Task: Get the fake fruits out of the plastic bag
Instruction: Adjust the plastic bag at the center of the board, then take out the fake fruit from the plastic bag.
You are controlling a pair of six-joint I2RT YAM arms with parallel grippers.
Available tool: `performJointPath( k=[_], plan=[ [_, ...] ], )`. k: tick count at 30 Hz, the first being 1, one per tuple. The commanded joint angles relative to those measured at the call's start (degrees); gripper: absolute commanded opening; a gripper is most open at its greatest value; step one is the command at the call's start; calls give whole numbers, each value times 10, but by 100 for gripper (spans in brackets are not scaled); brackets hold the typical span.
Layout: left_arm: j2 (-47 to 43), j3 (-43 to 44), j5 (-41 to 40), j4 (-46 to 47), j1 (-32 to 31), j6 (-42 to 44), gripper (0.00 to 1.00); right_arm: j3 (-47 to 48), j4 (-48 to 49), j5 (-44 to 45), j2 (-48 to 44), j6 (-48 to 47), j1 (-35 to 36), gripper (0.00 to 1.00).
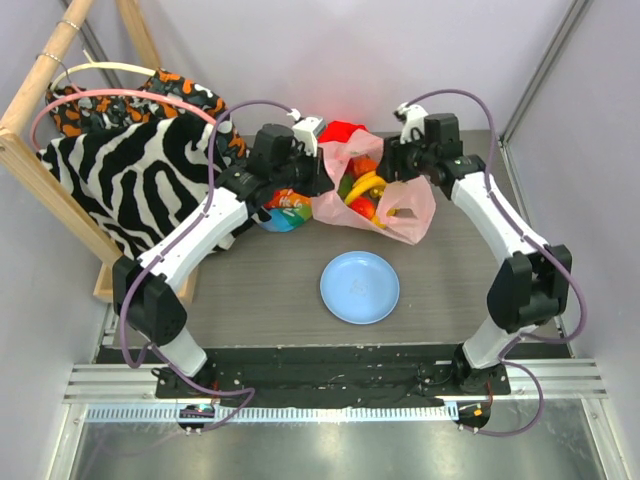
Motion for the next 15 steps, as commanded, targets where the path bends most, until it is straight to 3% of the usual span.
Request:
performJointPath(
  k=[1, 6, 15],
  plan=[
    [4, 8, 18, 23, 2, -4, 0, -35, -11, -79, -64, -67, 49, 54],
    [-2, 1, 20, 27, 2, -9, 0, -57, -3, -50, -20, -41, 53, 50],
    [-19, -29, 16, 32, 2, -3, 0, -28, 8, 143, 54, -43, 40, 50]
  ],
)
